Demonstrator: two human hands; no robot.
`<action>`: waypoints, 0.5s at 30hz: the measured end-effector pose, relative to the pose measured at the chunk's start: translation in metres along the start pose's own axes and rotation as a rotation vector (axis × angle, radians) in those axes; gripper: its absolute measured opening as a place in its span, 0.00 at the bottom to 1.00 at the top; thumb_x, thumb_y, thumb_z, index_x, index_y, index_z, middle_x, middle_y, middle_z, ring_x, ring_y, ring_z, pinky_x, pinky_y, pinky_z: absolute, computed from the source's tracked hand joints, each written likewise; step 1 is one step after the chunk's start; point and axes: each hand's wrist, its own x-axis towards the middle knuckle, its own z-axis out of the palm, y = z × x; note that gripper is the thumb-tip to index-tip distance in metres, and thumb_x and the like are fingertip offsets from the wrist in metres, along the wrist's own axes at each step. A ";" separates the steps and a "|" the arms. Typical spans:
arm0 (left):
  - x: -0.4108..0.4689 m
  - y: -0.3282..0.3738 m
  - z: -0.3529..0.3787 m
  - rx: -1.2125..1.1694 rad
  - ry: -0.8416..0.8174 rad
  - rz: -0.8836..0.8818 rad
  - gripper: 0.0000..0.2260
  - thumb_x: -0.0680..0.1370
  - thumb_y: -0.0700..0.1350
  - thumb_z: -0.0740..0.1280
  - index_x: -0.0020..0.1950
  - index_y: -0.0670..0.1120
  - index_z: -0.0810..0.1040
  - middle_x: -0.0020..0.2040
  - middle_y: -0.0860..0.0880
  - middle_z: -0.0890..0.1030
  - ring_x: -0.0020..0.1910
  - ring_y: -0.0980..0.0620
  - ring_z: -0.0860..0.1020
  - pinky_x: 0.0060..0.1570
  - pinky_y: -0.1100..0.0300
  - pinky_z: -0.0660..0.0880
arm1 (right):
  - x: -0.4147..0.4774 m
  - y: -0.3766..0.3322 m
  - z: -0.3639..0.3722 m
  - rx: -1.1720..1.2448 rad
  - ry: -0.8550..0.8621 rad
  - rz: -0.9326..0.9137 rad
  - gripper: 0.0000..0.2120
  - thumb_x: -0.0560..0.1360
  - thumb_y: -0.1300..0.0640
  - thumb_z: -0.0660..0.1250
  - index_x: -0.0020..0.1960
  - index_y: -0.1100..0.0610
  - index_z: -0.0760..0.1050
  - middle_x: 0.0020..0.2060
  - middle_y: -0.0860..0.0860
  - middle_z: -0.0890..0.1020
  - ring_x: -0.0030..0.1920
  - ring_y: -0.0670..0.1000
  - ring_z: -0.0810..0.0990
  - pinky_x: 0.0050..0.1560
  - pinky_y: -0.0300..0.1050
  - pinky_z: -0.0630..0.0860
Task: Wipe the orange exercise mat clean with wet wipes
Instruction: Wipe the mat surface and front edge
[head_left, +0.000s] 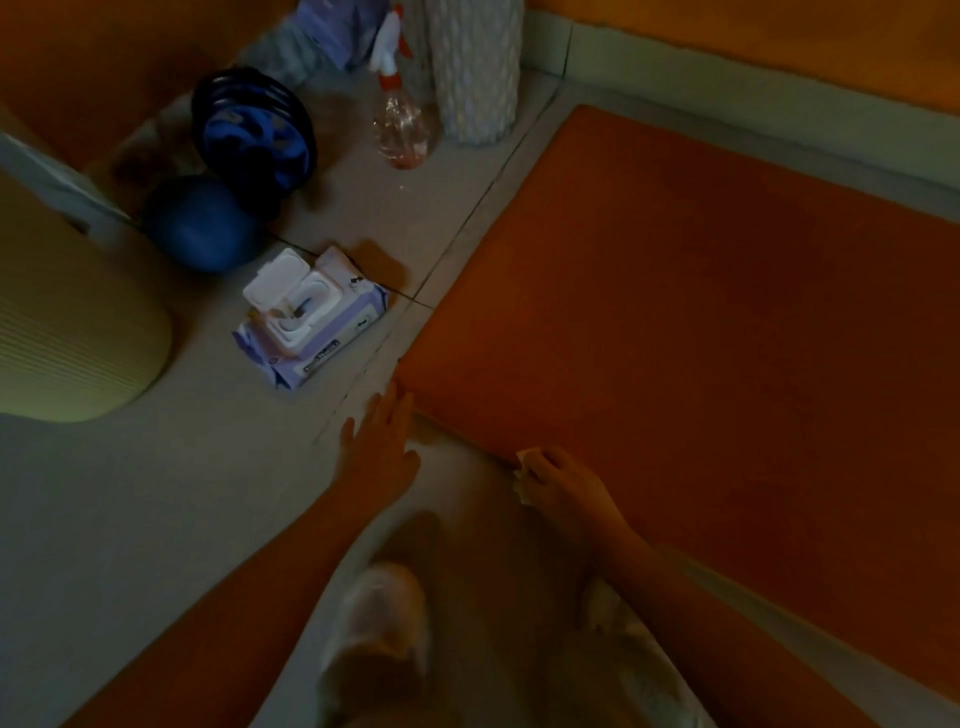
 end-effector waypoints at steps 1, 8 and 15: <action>-0.001 -0.001 0.003 -0.026 0.003 -0.004 0.34 0.81 0.48 0.60 0.79 0.47 0.41 0.79 0.48 0.39 0.78 0.47 0.44 0.75 0.44 0.50 | 0.000 -0.001 0.000 0.002 -0.007 -0.009 0.28 0.77 0.47 0.47 0.63 0.63 0.76 0.59 0.59 0.78 0.53 0.59 0.81 0.47 0.52 0.80; 0.000 -0.025 0.013 0.034 0.123 0.102 0.35 0.80 0.47 0.63 0.79 0.46 0.45 0.79 0.47 0.43 0.78 0.45 0.48 0.73 0.42 0.51 | 0.035 -0.022 0.003 0.017 0.080 -0.079 0.14 0.76 0.51 0.53 0.57 0.54 0.70 0.49 0.51 0.81 0.44 0.50 0.81 0.40 0.40 0.79; 0.009 -0.061 0.016 0.006 0.174 0.175 0.28 0.74 0.50 0.65 0.72 0.41 0.67 0.69 0.39 0.73 0.65 0.38 0.74 0.54 0.37 0.74 | 0.083 -0.057 -0.005 -0.229 0.037 -0.301 0.11 0.70 0.59 0.68 0.50 0.63 0.81 0.48 0.58 0.82 0.47 0.58 0.82 0.42 0.48 0.82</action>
